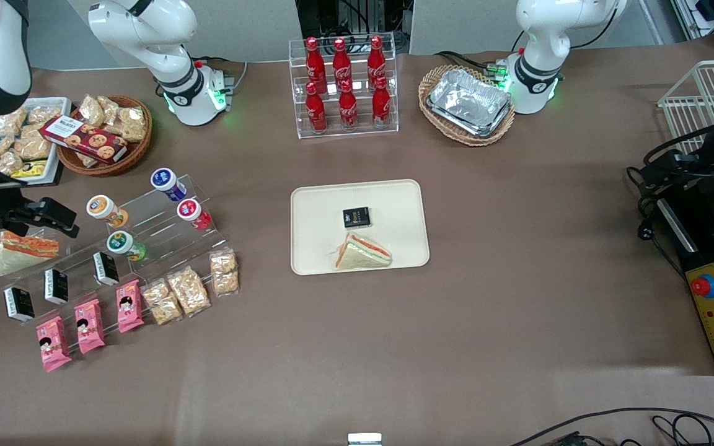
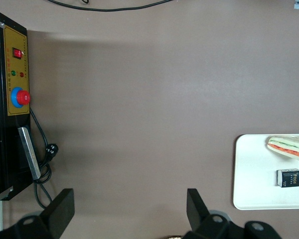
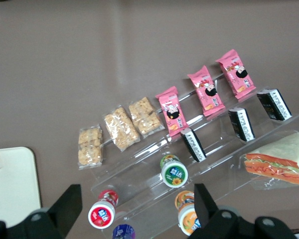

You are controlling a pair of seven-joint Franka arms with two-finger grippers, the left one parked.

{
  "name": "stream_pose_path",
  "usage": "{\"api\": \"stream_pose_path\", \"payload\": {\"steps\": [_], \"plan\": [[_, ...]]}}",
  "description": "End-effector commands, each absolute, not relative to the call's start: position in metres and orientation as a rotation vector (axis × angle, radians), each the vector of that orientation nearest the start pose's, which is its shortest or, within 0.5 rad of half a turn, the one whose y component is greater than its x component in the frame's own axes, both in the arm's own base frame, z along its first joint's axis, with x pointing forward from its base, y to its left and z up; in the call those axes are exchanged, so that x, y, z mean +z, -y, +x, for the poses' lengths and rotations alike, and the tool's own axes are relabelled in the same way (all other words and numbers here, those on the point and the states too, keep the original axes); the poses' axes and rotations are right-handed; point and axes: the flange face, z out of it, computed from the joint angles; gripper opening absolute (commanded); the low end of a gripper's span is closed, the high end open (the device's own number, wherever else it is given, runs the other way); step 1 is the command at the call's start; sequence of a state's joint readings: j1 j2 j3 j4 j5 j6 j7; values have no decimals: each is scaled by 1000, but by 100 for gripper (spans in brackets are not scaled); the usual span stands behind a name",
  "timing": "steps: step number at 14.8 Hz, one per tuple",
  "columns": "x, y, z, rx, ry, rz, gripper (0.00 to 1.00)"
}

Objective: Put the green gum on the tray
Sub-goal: 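Move the right gripper over the green-capped gum tub on the acrylic rack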

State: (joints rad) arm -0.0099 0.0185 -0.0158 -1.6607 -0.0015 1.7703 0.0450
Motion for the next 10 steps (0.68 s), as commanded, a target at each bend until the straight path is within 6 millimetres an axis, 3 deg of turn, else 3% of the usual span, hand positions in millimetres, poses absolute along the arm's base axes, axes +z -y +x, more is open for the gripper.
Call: {"api": "stream_pose_path", "payload": {"steps": [1, 6, 10], "plan": [[604, -8, 571, -176, -46, -3135, 100], [595, 5, 567, -125, -40, -3141, 100], [565, 50, 545, -124, 211, -3143, 100]]}}
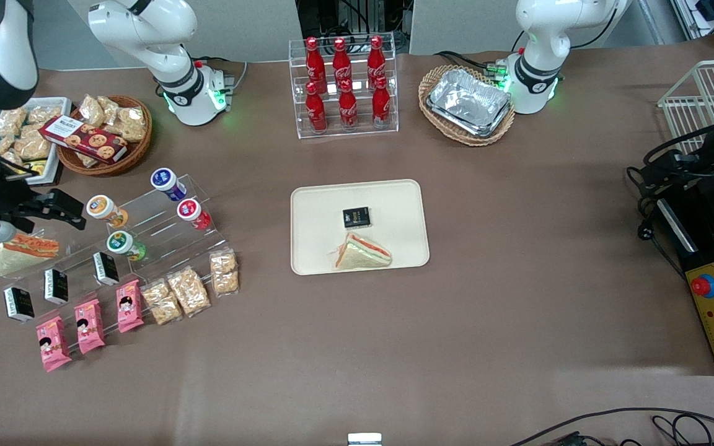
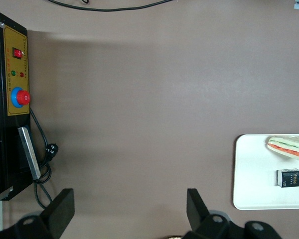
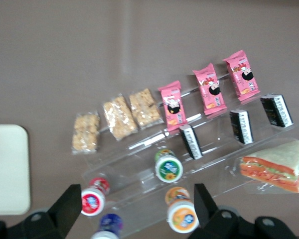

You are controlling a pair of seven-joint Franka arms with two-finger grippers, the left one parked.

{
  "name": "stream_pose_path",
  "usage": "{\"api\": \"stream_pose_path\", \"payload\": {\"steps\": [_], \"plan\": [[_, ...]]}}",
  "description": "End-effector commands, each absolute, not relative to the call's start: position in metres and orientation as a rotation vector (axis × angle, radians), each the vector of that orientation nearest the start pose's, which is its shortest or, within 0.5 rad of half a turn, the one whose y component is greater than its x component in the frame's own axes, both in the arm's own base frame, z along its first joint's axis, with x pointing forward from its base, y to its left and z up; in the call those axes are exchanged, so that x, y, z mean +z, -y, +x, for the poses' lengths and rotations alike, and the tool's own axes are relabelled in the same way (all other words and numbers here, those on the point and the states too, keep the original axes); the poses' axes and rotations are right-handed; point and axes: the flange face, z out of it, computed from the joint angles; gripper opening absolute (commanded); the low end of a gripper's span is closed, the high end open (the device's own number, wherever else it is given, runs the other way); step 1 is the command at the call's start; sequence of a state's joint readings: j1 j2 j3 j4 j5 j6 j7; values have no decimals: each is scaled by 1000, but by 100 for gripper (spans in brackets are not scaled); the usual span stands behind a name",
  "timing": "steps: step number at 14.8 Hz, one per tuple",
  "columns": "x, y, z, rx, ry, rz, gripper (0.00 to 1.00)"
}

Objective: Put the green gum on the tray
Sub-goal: 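Move the right gripper over the green-capped gum tub on the acrylic rack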

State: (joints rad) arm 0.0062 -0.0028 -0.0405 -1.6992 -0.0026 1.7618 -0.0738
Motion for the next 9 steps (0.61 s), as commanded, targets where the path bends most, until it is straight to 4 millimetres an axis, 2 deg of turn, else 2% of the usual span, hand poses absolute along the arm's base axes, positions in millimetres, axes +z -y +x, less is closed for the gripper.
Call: {"api": "stream_pose_path", "payload": {"steps": [1, 3, 4, 8, 9], "plan": [[558, 60, 540, -126, 245, -3143, 100], [544, 92, 536, -143, 310, -3153, 100], [534, 99, 534, -138, 323, -3152, 100], [507, 100, 526, -93, 319, -3146, 100], [495, 99, 525, -75, 319, -3143, 100]]}}
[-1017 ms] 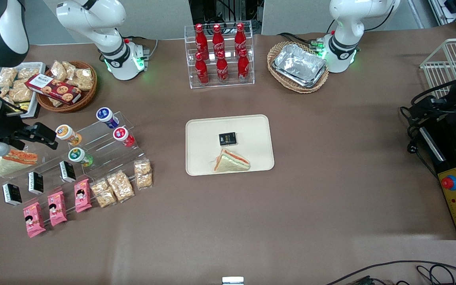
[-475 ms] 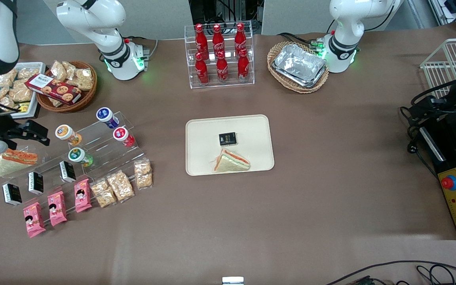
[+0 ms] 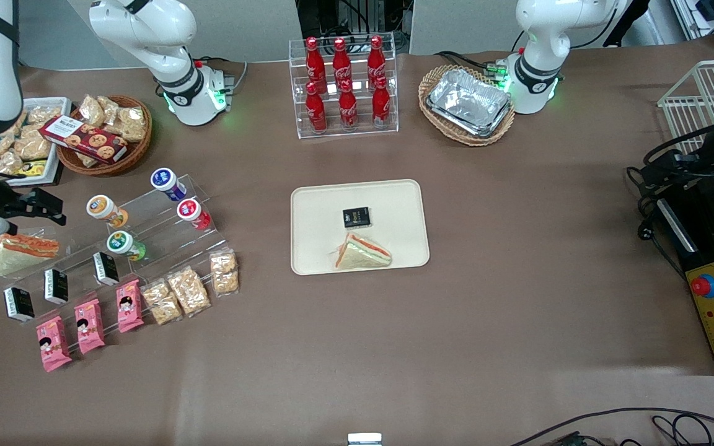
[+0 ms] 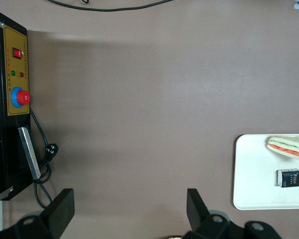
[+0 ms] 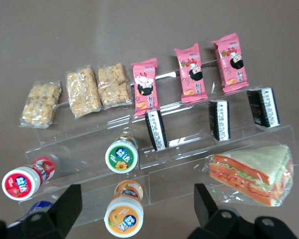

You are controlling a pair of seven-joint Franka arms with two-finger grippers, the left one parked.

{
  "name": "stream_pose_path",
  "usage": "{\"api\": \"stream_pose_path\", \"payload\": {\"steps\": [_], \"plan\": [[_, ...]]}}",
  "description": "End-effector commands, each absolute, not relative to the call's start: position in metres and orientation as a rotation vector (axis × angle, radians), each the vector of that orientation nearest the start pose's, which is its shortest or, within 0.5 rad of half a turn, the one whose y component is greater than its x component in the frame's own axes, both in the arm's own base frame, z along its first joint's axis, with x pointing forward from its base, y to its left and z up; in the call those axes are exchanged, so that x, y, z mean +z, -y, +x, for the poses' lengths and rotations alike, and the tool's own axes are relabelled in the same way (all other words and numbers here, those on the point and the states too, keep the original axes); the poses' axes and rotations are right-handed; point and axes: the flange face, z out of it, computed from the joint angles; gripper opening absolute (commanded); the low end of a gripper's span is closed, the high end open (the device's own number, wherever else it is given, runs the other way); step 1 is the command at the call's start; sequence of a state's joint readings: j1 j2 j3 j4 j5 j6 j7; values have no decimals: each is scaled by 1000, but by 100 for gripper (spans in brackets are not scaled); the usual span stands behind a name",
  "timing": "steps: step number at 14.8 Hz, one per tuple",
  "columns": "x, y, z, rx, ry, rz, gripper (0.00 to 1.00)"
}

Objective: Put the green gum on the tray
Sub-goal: 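Move the right gripper over the green-capped gum tub on the acrylic rack, then lower the right gripper and close it around the green gum tub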

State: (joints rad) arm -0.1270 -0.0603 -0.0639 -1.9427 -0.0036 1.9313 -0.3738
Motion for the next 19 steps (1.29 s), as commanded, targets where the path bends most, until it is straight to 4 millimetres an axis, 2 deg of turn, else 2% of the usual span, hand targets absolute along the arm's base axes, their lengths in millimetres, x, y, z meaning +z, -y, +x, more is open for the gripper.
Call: {"api": "stream_pose_path", "payload": {"steps": [1, 3, 5, 8, 11, 15, 19], "plan": [[480, 96, 522, -64, 324, -3138, 100], [449, 89, 515, -65, 338, -3134, 100], [427, 83, 513, -34, 355, -3129, 100], [400, 69, 512, -28, 394, -3122, 100], [369, 67, 508, 3, 385, -3120, 100], [344, 69, 512, 19, 388, -3121, 100], [328, 73, 516, 10, 377, -3126, 99]]}}
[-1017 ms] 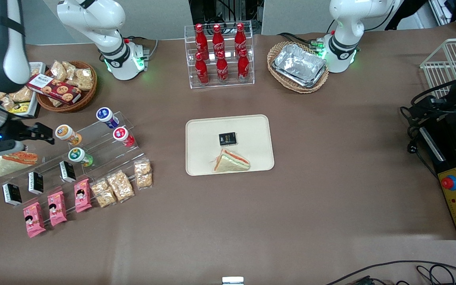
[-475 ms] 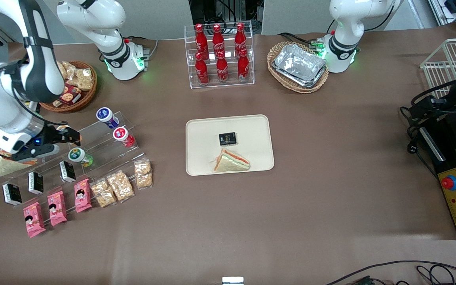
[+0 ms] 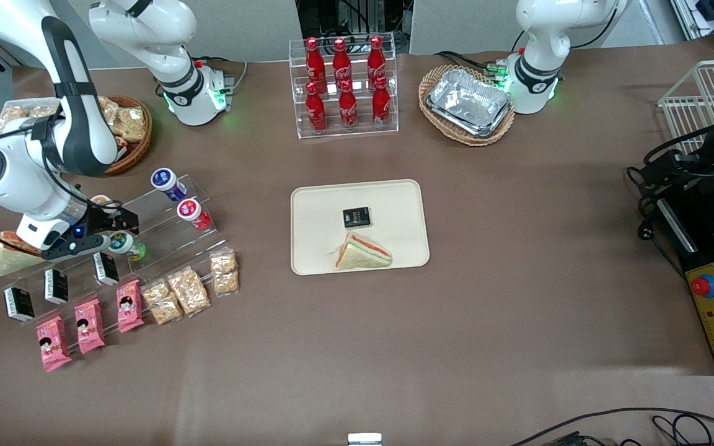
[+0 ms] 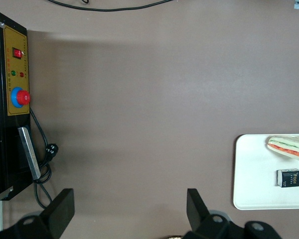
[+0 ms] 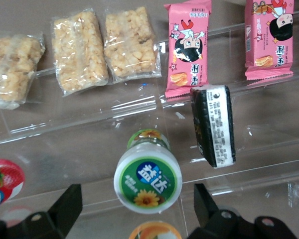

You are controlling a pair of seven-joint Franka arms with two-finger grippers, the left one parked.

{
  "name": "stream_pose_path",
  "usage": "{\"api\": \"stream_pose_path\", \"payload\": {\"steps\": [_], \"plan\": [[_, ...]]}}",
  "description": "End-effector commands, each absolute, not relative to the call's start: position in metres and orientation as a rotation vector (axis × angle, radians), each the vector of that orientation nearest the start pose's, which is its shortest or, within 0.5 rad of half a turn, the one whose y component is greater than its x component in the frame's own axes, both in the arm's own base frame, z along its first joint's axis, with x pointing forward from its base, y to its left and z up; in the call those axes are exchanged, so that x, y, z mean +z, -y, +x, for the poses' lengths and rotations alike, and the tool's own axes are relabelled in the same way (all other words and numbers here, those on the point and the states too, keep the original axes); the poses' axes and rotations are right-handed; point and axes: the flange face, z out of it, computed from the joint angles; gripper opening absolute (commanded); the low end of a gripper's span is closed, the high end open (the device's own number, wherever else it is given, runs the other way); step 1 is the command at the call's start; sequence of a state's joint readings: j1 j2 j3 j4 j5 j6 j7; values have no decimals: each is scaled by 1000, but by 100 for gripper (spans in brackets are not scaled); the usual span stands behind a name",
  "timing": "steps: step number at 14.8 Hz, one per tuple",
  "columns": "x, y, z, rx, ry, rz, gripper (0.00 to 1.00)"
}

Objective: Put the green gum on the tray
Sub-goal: 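Lower the right gripper and close it around the green gum tub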

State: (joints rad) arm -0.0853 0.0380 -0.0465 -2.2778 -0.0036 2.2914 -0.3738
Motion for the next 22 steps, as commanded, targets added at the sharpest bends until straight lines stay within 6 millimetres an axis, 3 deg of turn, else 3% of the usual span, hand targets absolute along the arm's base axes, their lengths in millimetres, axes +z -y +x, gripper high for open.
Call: {"api": "stream_pose_path", "payload": {"steps": [1, 4, 5, 9, 14, 16, 18, 22], "plan": [[325, 74, 516, 15, 372, -3126, 99], [317, 76, 518, 18, 368, -3127, 97], [316, 76, 518, 20, 368, -3127, 91], [315, 76, 518, 20, 368, -3127, 37], [332, 77, 520, -22, 378, -3132, 6], [361, 78, 525, -91, 378, -3140, 3], [401, 77, 527, -105, 373, -3137, 0], [512, 65, 542, -37, 365, -3114, 0]]}}
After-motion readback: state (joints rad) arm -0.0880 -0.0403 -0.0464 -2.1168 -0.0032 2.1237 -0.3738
